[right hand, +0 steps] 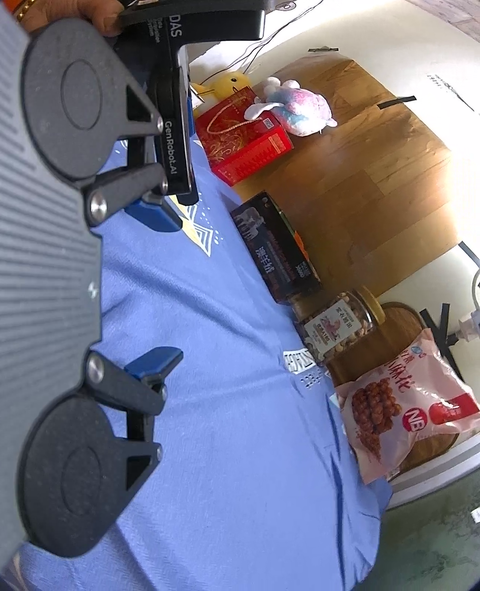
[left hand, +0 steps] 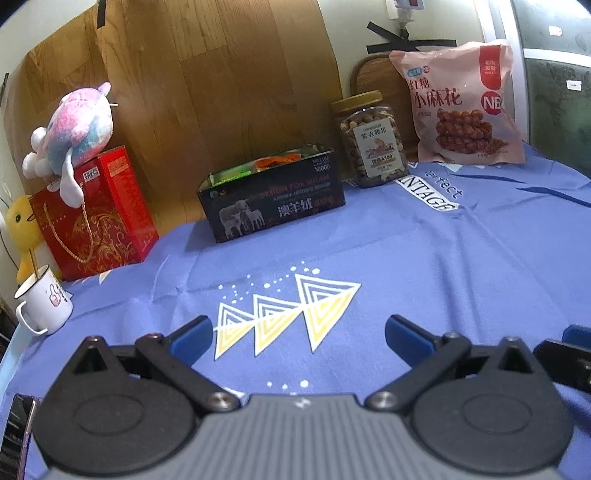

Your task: Organize snacks

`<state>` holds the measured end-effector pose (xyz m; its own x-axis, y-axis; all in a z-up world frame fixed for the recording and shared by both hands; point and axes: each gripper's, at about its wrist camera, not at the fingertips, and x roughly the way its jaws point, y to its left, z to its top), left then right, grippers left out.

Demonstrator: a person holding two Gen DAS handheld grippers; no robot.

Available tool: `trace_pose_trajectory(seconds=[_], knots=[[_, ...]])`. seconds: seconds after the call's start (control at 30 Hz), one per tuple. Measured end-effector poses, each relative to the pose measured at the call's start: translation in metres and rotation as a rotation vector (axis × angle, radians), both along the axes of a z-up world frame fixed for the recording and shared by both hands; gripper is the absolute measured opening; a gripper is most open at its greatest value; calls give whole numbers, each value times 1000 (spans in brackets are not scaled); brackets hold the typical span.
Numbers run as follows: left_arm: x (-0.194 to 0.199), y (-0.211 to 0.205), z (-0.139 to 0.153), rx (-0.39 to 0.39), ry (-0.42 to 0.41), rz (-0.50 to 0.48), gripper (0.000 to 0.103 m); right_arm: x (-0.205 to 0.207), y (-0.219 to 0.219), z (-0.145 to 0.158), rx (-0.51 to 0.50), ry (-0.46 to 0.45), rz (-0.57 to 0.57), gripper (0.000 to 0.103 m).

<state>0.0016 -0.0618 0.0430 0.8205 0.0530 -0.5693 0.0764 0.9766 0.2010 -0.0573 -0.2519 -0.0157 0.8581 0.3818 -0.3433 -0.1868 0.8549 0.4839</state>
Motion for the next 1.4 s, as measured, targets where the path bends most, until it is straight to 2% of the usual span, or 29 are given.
trace_pose_trajectory(seconds=[1.03, 1.23, 1.4], knots=[[7, 22, -13, -14, 29, 43, 103, 6, 14, -3, -30, 21, 37, 70], [15, 31, -13, -9, 36, 62, 103, 17, 19, 1, -55, 22, 63, 70], [22, 41, -1, -18, 5, 74, 103, 38, 20, 10, -56, 43, 105, 70]])
